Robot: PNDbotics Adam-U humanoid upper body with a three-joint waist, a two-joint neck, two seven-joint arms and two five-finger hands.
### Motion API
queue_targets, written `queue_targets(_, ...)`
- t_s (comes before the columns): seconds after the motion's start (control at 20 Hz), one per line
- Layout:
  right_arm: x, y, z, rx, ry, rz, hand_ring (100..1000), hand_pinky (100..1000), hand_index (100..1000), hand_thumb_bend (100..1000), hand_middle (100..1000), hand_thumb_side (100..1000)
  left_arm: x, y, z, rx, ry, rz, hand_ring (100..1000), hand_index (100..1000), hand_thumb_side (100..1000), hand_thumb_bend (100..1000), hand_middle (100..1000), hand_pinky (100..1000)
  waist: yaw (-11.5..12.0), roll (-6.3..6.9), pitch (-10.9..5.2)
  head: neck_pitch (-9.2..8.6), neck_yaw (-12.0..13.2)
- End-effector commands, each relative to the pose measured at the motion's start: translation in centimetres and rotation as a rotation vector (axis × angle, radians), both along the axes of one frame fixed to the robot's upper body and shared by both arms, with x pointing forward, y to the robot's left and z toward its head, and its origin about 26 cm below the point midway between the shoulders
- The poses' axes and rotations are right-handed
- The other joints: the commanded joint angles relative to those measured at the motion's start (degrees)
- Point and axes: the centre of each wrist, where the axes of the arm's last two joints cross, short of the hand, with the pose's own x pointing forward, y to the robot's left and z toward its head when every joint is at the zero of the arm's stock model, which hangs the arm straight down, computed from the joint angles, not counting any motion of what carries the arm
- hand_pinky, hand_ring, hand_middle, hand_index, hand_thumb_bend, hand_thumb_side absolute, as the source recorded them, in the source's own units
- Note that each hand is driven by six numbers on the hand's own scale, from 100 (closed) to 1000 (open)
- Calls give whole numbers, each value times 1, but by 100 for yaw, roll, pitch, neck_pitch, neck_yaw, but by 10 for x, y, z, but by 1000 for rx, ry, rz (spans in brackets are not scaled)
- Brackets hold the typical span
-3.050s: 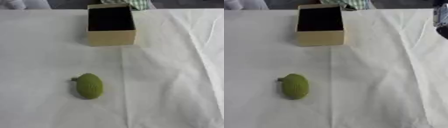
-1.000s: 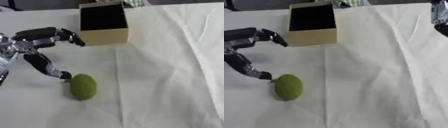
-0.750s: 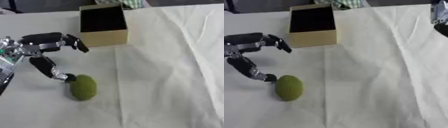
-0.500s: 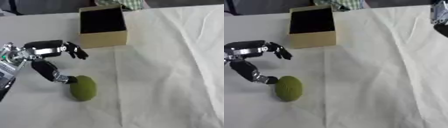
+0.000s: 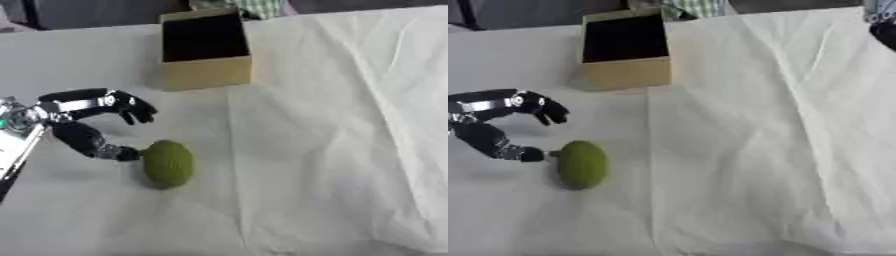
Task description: Pick up objects on the table and place them in the box.
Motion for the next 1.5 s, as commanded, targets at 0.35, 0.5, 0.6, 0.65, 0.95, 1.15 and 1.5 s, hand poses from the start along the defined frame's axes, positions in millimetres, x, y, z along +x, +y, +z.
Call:
queue_targets(0.35, -4, 0, 7, -12, -20, 3, 882, 883, 788, 100, 608, 197, -5, -10, 11, -27, -274, -87, 815, 914, 678, 608, 754, 797, -30, 8, -31, 56, -4)
queue_targets(0.5, -5, 0, 6, -14, -17, 3, 884, 884, 788, 100, 607, 199, -10, -19, 14, 19, -290, -138, 821, 923, 676, 550, 760, 804, -44, 9, -7, 56, 0)
queue_targets(0.6, -4, 0, 6, -14, -16, 4, 886, 885, 787, 100, 607, 202, -13, -24, 13, 27, -275, -155, 814, 919, 669, 541, 752, 794, -46, 9, 9, 56, -2)
queue_targets(0.65, -4, 0, 6, -14, -14, 5, 888, 886, 787, 100, 606, 204, -13, -25, 13, 25, -270, -146, 812, 915, 659, 557, 750, 792, -45, 8, 16, 56, -4)
queue_targets(0.95, -4, 1, 5, -20, -7, 7, 893, 888, 786, 100, 604, 209, -17, -37, 18, 58, -295, -104, 822, 905, 651, 612, 755, 813, -34, 5, 63, 56, -8)
queue_targets(1.15, -5, 0, 5, -28, -4, 7, 895, 889, 786, 100, 603, 212, -18, -44, 21, 103, -317, -86, 818, 895, 610, 635, 750, 810, -19, 15, 89, 56, -20)
queue_targets(1.5, -5, 0, 5, -40, 0, 7, 897, 890, 786, 100, 601, 215, -16, -52, 13, 155, -268, -65, 804, 883, 566, 645, 739, 795, 10, 50, 109, 56, -33)
